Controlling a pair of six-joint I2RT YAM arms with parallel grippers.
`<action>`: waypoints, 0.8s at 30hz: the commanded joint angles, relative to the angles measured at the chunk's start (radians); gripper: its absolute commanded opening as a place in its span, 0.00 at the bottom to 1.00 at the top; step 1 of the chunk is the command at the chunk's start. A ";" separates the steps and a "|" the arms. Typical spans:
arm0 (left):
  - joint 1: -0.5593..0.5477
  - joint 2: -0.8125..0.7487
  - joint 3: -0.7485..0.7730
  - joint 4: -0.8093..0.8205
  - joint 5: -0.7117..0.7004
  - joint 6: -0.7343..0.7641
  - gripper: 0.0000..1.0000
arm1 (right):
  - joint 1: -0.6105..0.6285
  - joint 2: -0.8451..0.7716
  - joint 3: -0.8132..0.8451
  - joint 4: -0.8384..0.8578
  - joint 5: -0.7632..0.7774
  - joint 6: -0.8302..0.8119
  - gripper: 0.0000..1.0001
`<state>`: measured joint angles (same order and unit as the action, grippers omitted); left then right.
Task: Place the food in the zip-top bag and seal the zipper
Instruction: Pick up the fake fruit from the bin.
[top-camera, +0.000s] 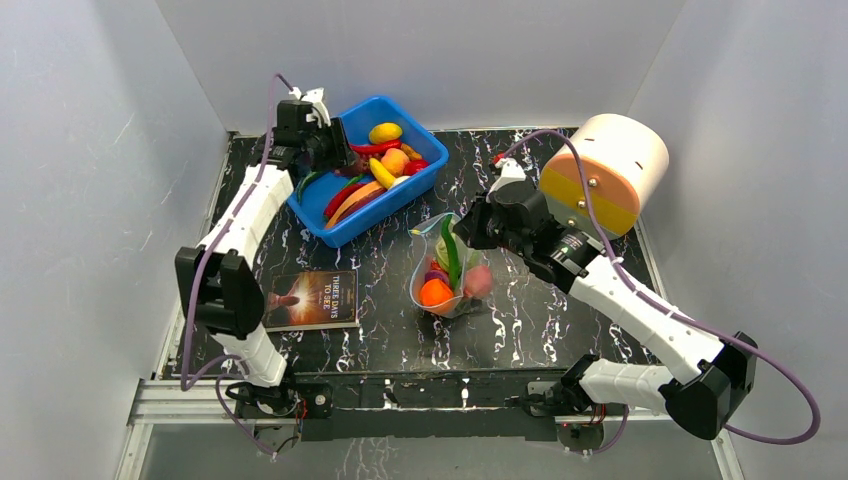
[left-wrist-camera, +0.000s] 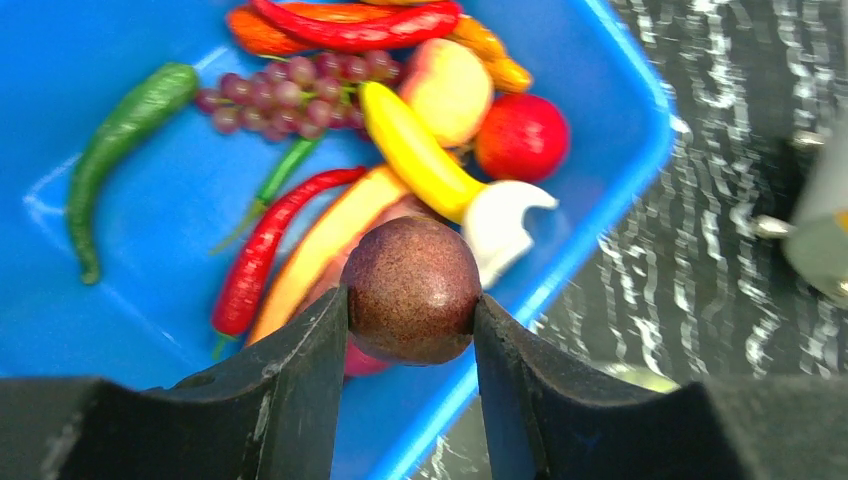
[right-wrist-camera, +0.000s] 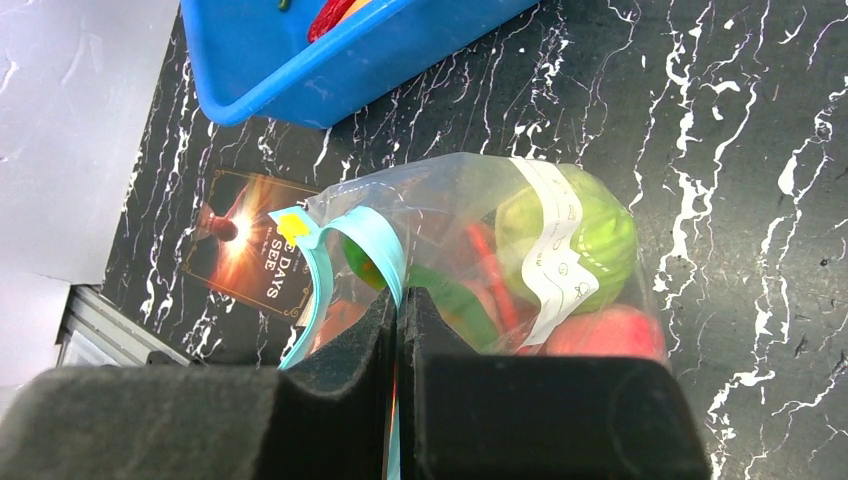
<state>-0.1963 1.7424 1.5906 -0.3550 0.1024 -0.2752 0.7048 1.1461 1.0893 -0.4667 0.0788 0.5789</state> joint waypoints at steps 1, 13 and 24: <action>-0.003 -0.165 -0.071 -0.026 0.222 -0.073 0.25 | -0.003 -0.040 0.031 0.002 -0.002 -0.043 0.00; -0.013 -0.418 -0.294 0.135 0.576 -0.323 0.25 | -0.003 -0.009 0.031 0.006 -0.055 -0.014 0.00; -0.074 -0.520 -0.498 0.375 0.838 -0.489 0.24 | -0.003 0.016 0.051 0.048 -0.056 0.001 0.00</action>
<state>-0.2420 1.2922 1.1362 -0.0666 0.8078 -0.7052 0.7048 1.1526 1.0901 -0.4725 0.0265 0.5762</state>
